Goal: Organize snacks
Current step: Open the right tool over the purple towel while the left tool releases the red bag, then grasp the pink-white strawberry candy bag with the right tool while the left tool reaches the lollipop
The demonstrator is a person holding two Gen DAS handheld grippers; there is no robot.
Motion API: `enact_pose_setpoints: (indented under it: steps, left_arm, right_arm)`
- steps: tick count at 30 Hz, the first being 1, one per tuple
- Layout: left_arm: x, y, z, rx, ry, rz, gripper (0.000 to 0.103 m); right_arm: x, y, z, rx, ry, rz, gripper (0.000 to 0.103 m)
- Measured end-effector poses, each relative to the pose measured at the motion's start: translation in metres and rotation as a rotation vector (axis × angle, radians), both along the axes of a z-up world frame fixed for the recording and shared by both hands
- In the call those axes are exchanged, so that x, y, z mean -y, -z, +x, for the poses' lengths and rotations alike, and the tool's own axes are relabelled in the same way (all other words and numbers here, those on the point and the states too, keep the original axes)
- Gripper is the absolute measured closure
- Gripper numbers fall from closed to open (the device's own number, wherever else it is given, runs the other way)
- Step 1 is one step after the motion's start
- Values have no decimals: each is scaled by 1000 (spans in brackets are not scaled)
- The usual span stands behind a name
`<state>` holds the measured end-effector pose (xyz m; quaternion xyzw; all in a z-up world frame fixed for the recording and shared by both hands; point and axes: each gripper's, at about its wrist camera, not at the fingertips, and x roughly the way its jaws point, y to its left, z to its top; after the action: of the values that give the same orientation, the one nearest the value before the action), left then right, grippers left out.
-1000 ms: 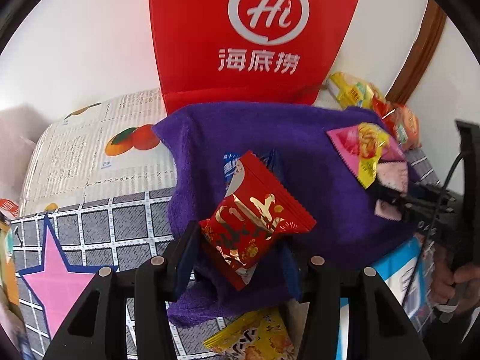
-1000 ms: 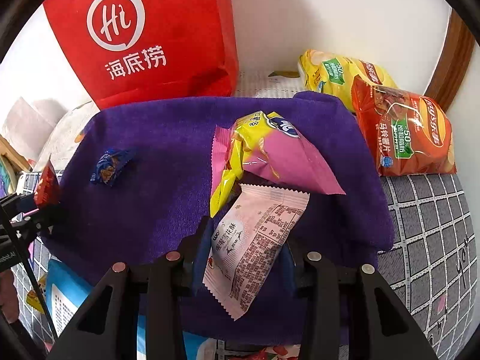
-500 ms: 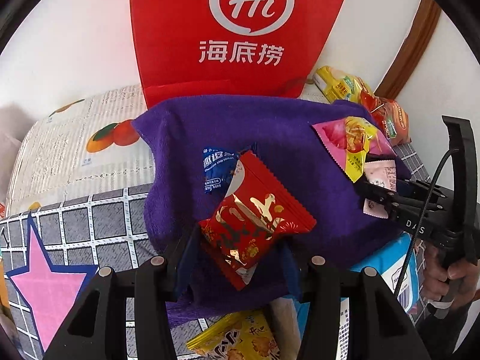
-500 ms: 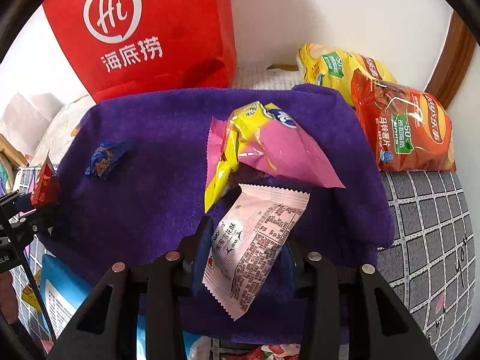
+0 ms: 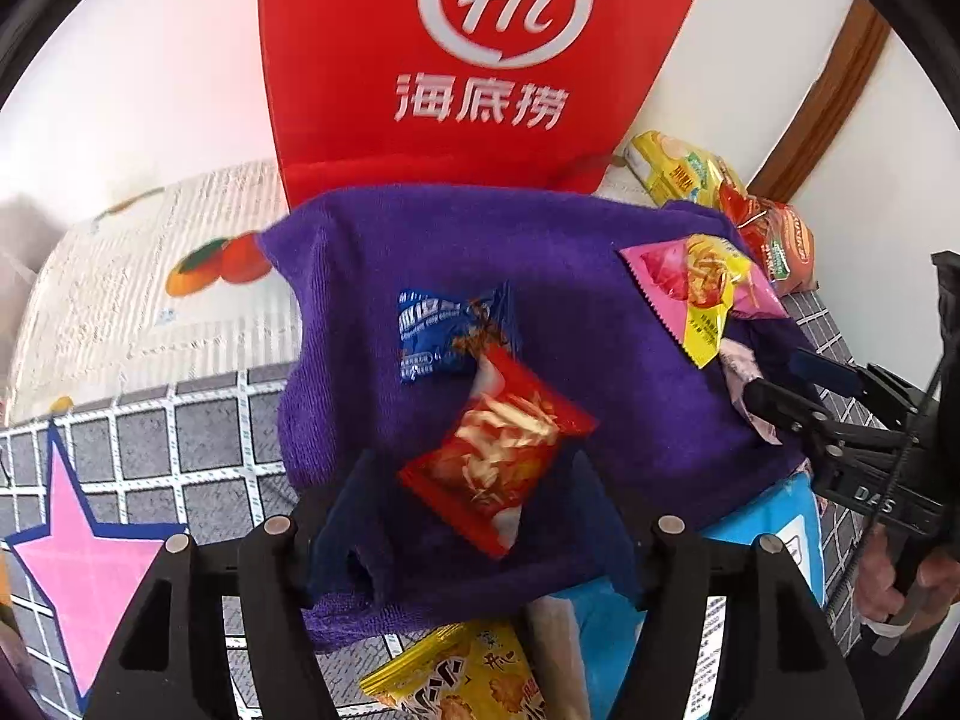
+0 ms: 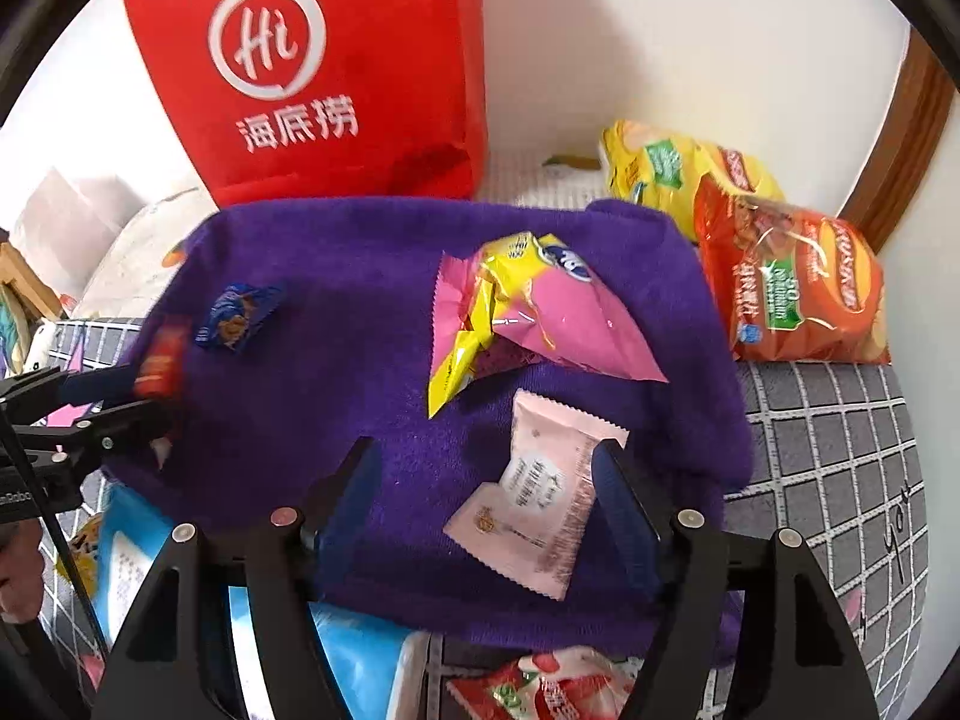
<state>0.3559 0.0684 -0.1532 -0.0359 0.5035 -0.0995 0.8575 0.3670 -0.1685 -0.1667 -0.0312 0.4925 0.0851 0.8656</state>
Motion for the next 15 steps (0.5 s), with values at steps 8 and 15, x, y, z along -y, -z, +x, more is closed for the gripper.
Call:
enact_pose_setpoints:
  steps: [8,15]
  left_arm:
    - [3,-25,-12,51,2,-21,36]
    - [3,-53,-28,105,3,-35,36]
  right_arm:
    - [31,-32,-33,89,95,29,31]
    - [66,-25,-63,29,169,47,32]
